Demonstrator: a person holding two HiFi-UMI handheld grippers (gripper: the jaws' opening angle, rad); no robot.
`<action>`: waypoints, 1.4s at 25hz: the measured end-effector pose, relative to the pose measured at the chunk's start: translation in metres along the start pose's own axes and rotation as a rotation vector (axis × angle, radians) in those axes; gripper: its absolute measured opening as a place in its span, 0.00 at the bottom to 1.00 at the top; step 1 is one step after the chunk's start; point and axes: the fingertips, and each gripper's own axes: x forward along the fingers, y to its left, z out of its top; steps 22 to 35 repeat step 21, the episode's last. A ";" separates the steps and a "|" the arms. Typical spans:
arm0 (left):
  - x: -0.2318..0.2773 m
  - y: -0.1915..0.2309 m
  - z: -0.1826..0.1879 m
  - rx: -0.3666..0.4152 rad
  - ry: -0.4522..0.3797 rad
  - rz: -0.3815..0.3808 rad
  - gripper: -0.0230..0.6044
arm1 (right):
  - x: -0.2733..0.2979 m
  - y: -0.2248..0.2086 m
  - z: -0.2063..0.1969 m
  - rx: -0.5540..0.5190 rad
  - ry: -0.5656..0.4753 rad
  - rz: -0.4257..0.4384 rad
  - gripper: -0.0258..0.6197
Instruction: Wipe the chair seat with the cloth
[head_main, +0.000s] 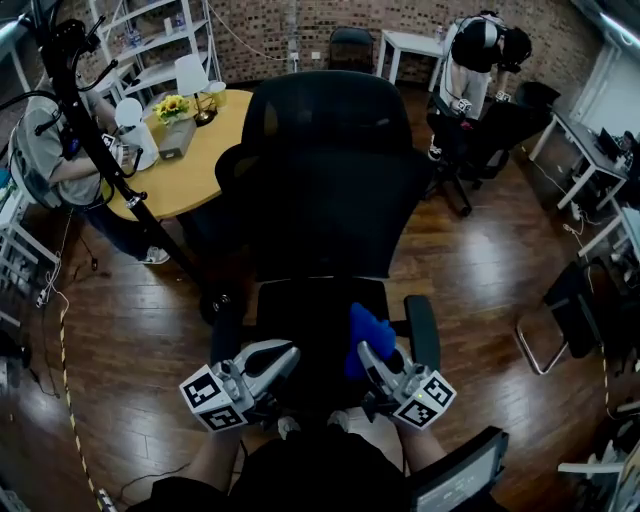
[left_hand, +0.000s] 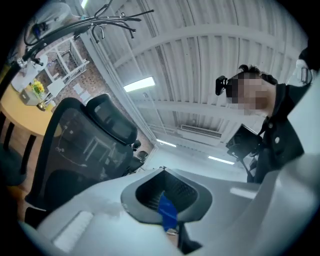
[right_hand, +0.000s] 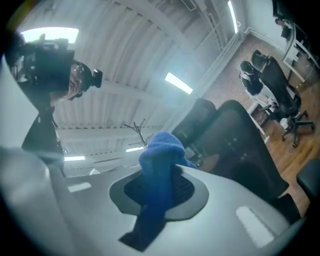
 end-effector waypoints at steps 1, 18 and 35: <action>0.001 -0.008 0.008 0.010 -0.009 -0.017 0.03 | 0.003 0.017 0.017 -0.022 -0.028 0.032 0.13; -0.006 -0.024 0.033 0.024 -0.091 -0.038 0.03 | -0.008 0.069 0.051 -0.067 -0.115 0.177 0.13; -0.006 -0.022 0.034 0.028 -0.093 -0.026 0.03 | -0.008 0.068 0.055 -0.066 -0.131 0.180 0.13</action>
